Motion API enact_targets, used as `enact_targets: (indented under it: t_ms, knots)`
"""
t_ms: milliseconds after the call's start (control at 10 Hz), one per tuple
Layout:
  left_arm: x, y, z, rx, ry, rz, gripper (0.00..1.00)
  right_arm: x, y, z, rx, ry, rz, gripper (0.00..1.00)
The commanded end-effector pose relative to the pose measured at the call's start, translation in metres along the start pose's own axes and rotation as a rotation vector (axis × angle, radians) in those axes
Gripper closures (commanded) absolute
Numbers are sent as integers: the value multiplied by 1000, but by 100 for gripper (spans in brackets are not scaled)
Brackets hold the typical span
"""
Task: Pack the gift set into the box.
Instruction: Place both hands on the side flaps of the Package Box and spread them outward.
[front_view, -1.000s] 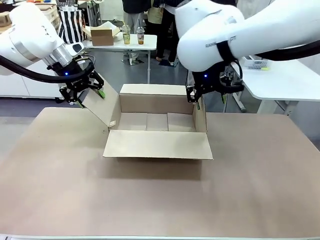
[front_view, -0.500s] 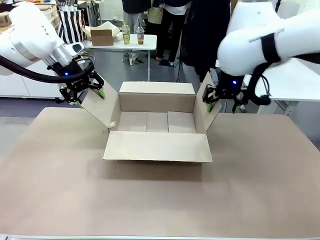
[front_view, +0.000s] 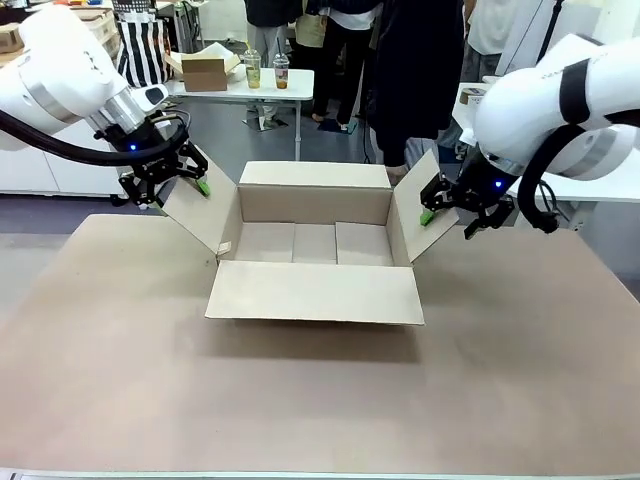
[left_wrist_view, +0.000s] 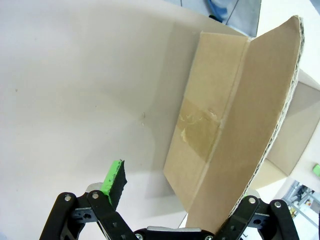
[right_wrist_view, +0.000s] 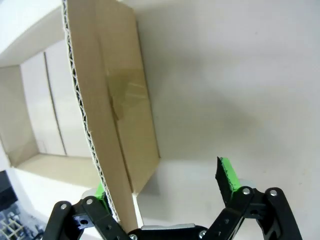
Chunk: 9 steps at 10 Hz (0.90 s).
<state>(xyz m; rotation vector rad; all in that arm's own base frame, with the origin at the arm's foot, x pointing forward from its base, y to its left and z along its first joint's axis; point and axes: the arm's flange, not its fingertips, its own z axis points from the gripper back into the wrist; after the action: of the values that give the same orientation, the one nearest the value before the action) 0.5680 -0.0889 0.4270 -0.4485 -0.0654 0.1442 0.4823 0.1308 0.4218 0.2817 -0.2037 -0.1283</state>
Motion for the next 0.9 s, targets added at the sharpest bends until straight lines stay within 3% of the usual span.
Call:
enact_targets:
  t_ms: [0,800]
  knots:
    - [-1,-1,2,23,-6,12,0,0,12,1,-69,21,1,0]
    - [-1,-1,2,23,-6,12,0,0,12,1,-69,21,1,0]
